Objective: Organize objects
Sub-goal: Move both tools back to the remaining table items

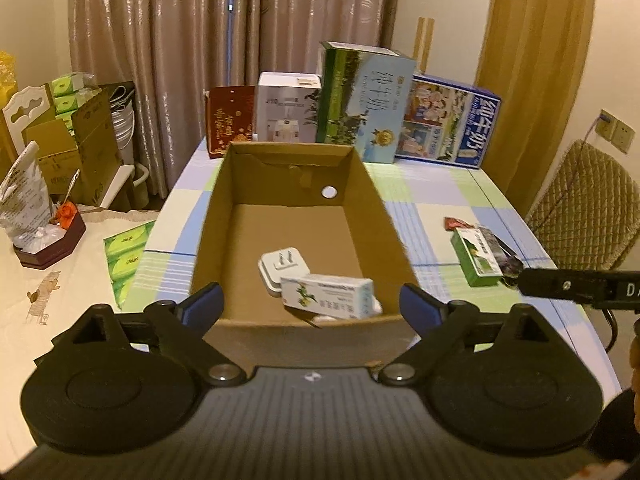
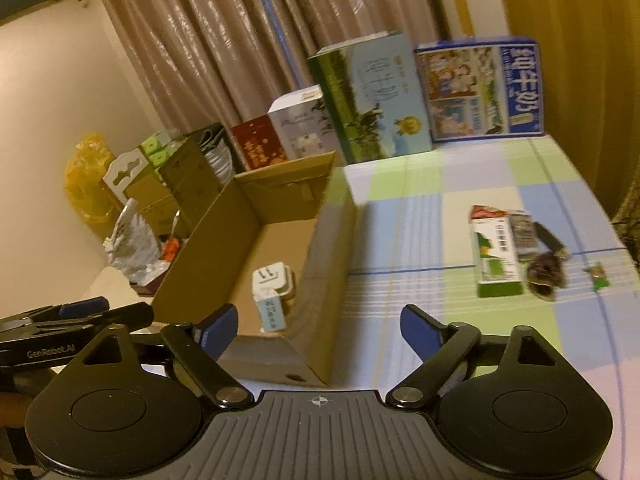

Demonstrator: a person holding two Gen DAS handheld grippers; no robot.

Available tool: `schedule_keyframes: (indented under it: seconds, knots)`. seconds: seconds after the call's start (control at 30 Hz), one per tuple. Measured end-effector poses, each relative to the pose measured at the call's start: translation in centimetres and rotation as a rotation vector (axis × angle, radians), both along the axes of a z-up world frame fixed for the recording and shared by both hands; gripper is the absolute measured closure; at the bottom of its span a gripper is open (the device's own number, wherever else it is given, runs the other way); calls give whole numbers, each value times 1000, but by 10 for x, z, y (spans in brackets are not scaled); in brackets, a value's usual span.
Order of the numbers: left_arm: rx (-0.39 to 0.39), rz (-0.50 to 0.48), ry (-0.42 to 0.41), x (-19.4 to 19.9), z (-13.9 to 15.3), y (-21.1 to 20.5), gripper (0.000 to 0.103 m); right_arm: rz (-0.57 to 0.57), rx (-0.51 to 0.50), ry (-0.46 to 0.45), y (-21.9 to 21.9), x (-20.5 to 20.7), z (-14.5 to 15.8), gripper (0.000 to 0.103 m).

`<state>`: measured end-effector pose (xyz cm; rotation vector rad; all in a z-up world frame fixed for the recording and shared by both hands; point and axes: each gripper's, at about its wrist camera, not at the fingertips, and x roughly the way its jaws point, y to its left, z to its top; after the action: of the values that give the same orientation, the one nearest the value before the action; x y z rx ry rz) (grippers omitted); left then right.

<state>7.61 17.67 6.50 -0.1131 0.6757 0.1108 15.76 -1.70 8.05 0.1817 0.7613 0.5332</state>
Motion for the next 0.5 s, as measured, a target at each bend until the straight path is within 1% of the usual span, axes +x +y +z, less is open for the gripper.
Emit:
schedule_keyframes:
  seconds: [0.17,0.27,0.37,0.5]
  knots:
    - [-7,-13,-4,-11,2,-21,4,-38,-29,-16,-26,-17,3,11]
    - [-17,-15,-12,-16,2,-33,1,-58,-59,-37,-41,-29,5,6]
    - [-25,-24,-20,-19,3,-46,1,-86,-91,-60,-57,-39,6,2]
    - [-32,-48,-30,-20,3,-66,1,-137,-111,-63,-84,-51,3,2]
